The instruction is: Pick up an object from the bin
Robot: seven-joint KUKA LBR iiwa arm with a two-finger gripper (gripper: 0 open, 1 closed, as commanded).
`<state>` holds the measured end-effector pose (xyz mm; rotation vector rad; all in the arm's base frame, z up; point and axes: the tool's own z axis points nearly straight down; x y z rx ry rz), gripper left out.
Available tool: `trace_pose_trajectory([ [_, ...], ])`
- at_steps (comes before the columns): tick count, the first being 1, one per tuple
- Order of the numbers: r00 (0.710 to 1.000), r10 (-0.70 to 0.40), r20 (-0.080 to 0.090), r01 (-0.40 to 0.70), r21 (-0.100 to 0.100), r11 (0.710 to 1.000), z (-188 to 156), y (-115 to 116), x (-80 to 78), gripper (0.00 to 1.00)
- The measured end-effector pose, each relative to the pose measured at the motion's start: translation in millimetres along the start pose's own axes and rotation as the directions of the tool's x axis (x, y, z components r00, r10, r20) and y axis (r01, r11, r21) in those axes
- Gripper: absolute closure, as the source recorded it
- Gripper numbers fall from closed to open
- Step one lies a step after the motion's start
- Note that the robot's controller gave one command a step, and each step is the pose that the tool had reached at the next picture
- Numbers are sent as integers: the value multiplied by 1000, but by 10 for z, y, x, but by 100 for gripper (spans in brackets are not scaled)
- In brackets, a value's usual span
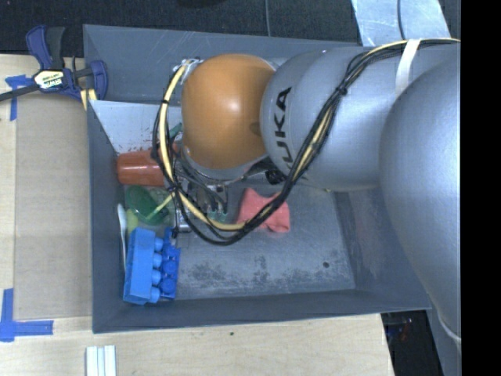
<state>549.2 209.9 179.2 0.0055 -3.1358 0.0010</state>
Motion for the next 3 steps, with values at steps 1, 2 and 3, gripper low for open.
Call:
trace_pose_trajectory([
  [1, 1000, 4, 8, -4, -2, 1000, -50, -12, -21, 0],
  [2, 951, -310, 10, 310, 1, 951, 278, 124, 90, 0],
  [3, 883, -469, 6, 469, 2, 883, 502, 148, 118, 0],
])
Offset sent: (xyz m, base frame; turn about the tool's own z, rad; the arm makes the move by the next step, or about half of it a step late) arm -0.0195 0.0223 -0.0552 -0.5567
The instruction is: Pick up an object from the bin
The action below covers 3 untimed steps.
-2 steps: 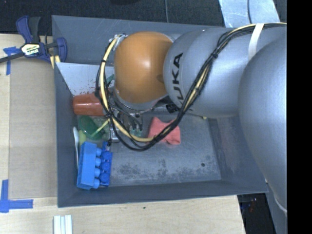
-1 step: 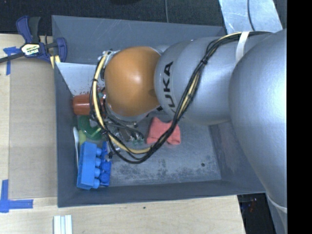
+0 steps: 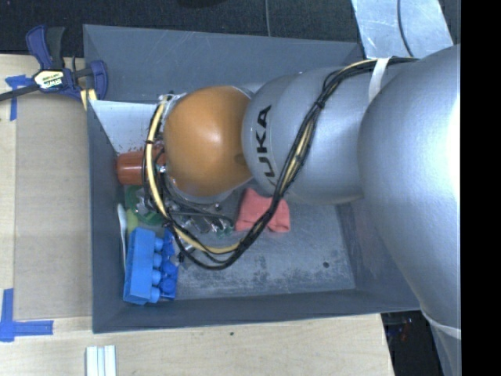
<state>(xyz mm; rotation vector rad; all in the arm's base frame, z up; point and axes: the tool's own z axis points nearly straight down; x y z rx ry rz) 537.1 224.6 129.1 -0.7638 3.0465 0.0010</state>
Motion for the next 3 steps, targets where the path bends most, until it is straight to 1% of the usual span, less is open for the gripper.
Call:
trace_pose_trajectory([
  [1, 951, -310, 0, 310, 0, 951, 13, 69, 52, 0],
  [2, 833, -553, -1, 553, 5, 833, 564, 142, 46, 0],
  [3, 681, -732, 13, 732, 22, 681, 520, 184, 14, 100],
])
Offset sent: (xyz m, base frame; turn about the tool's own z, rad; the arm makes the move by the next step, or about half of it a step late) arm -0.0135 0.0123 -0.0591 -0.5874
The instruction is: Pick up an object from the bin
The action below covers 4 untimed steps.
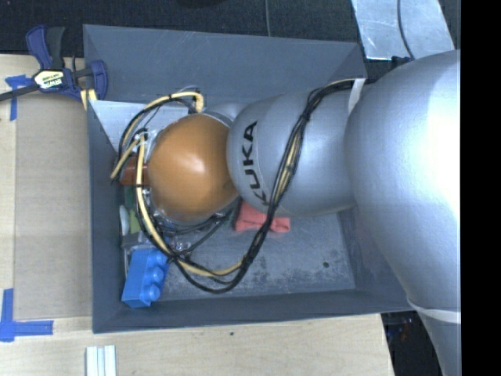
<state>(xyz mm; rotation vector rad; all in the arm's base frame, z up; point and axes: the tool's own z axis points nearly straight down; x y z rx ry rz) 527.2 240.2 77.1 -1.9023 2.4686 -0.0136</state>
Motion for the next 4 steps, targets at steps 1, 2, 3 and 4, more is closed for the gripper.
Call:
trace_pose_trajectory([
  [1, 1000, 1, 0, -1, 0, 1000, 0, 0, 0, 100],
  [2, 1000, 2, -2, -2, -7, 1000, -303, 18, 7, 100],
  [3, 1000, 3, 3, -3, -1, 1000, -523, 2, -6, 100],
  [4, 1000, 6, 3, -6, -2, 1000, -641, 2, -6, 100],
])
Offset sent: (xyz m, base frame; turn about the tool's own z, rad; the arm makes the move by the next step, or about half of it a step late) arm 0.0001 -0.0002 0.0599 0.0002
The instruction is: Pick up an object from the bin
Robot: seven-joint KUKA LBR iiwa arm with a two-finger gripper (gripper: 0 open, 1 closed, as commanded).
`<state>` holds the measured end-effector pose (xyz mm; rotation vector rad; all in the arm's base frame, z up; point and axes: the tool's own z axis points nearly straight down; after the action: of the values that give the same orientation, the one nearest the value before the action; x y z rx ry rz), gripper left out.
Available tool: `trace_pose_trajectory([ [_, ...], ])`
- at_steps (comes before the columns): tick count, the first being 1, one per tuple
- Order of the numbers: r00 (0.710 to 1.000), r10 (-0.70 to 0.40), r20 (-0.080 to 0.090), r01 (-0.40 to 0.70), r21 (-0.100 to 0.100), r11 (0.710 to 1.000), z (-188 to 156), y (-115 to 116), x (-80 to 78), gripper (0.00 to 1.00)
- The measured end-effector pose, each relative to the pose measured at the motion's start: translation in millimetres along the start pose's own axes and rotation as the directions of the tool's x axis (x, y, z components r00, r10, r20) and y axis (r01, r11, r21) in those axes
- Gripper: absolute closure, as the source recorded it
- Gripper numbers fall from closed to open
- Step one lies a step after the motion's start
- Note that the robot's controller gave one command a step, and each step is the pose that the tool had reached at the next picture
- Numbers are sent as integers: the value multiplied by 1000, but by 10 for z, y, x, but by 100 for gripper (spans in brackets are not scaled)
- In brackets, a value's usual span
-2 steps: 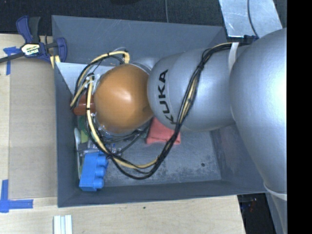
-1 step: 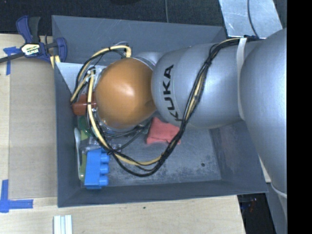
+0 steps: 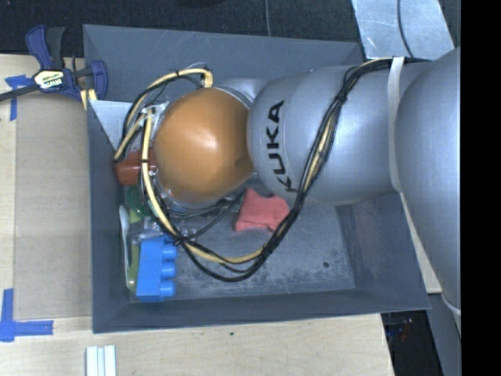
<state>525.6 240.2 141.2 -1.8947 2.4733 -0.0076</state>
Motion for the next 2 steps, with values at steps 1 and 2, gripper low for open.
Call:
trace_pose_trajectory([
  [1, 1000, 3, 3, -3, 2, 1000, -68, -8, -6, 100],
  [2, 1000, 3, -2, -3, -5, 1000, -267, 5, 2, 100],
])
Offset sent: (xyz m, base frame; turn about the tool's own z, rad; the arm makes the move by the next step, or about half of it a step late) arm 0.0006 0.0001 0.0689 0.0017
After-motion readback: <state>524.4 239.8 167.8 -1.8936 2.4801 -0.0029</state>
